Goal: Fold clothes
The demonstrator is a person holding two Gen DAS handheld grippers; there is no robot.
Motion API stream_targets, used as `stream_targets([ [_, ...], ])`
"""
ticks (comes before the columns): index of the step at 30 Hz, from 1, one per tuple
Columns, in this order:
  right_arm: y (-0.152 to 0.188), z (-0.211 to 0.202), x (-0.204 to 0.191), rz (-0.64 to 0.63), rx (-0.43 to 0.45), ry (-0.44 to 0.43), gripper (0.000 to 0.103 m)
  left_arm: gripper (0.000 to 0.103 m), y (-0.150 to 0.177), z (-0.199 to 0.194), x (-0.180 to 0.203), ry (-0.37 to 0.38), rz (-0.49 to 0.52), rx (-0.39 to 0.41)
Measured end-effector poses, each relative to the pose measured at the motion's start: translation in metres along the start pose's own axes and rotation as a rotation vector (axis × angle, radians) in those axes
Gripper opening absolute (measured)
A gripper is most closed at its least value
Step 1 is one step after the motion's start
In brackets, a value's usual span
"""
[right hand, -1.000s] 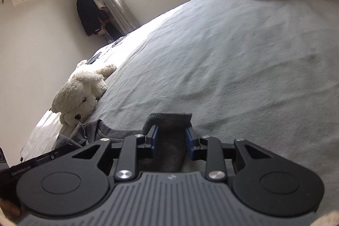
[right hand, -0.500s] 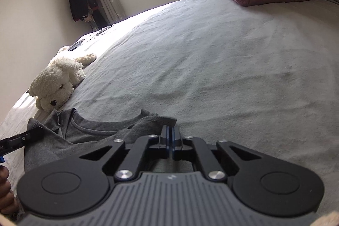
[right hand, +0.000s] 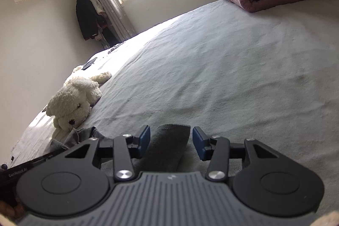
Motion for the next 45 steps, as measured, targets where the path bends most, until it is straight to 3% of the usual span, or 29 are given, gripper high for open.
stream_targets([
  [1, 0.006, 0.008, 0.001, -0.015, -0.037, 0.035, 0.013, 0.008, 0.0, 0.0, 0.0, 0.0, 0.001, 0.001],
  [3, 0.011, 0.012, 0.003, -0.024, -0.037, 0.059, 0.008, 0.008, 0.0, -0.001, 0.0, -0.001, 0.001, 0.004],
  [8, -0.003, -0.004, 0.01, -0.013, 0.021, 0.091, 0.004, 0.008, -0.007, -0.008, 0.0, 0.004, -0.017, 0.049],
  [12, -0.012, -0.019, 0.025, -0.028, 0.057, 0.173, 0.001, 0.008, -0.015, -0.018, 0.004, 0.041, -0.035, 0.097],
  [16, -0.002, -0.005, 0.014, -0.058, 0.008, 0.107, 0.002, 0.008, -0.004, -0.003, -0.003, -0.008, -0.015, 0.024],
  [18, -0.002, -0.006, 0.011, -0.079, 0.009, 0.1, 0.015, 0.008, -0.005, -0.002, -0.007, 0.016, -0.068, -0.001],
  [19, -0.002, -0.007, 0.013, -0.068, 0.009, 0.092, 0.016, 0.008, -0.007, -0.003, -0.009, 0.032, -0.096, -0.005],
  [24, -0.003, -0.014, 0.028, 0.025, 0.019, 0.009, 0.016, 0.019, -0.008, -0.001, -0.016, 0.053, -0.173, -0.044],
  [26, -0.002, -0.017, 0.024, 0.036, 0.012, -0.07, 0.016, 0.034, -0.005, 0.001, -0.015, 0.07, -0.188, -0.071],
  [28, -0.001, -0.017, 0.022, 0.048, 0.007, -0.108, 0.016, 0.042, -0.001, 0.004, -0.014, 0.073, -0.19, -0.093],
  [31, 0.003, -0.013, 0.017, 0.055, -0.011, -0.133, 0.017, 0.042, 0.007, 0.009, -0.013, 0.058, -0.166, -0.116],
  [33, 0.005, -0.009, 0.012, 0.041, -0.024, -0.127, 0.02, 0.039, 0.012, 0.012, -0.011, 0.065, -0.158, -0.134],
  [34, 0.006, -0.006, 0.009, 0.027, -0.03, -0.11, 0.022, 0.033, 0.014, 0.013, -0.008, 0.073, -0.14, -0.141],
  [35, 0.007, -0.004, 0.006, 0.013, -0.036, -0.093, 0.022, 0.018, 0.015, 0.012, -0.005, 0.075, -0.112, -0.135],
  [36, 0.007, -0.002, 0.004, -0.002, -0.042, -0.076, 0.022, 0.015, 0.016, 0.011, -0.001, 0.073, -0.083, -0.125],
  [37, 0.008, 0.0, 0.001, -0.016, -0.049, -0.059, 0.014, 0.009, 0.013, 0.007, 0.002, 0.079, -0.071, -0.109],
  [39, 0.009, 0.001, -0.002, -0.04, -0.05, -0.032, 0.004, 0.007, 0.007, -0.002, 0.008, 0.095, -0.057, -0.072],
  [41, 0.008, -0.001, -0.001, -0.058, -0.043, -0.011, 0.004, 0.007, 0.0, -0.011, 0.014, 0.102, -0.057, -0.044],
  [45, 0.012, 0.003, 0.002, -0.1, -0.065, 0.036, 0.003, 0.007, -0.008, -0.03, 0.026, 0.03, -0.076, -0.035],
])
Point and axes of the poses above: each gripper's, at about its wrist camera, not at the fingertips, and z roughly the way its jaws point, x to its right, y to its underside, the point moved 10 cm from there along z, roughly the way its jaws point, and after that the axes turned 15 degrees about -z, right-handed, at the moved point
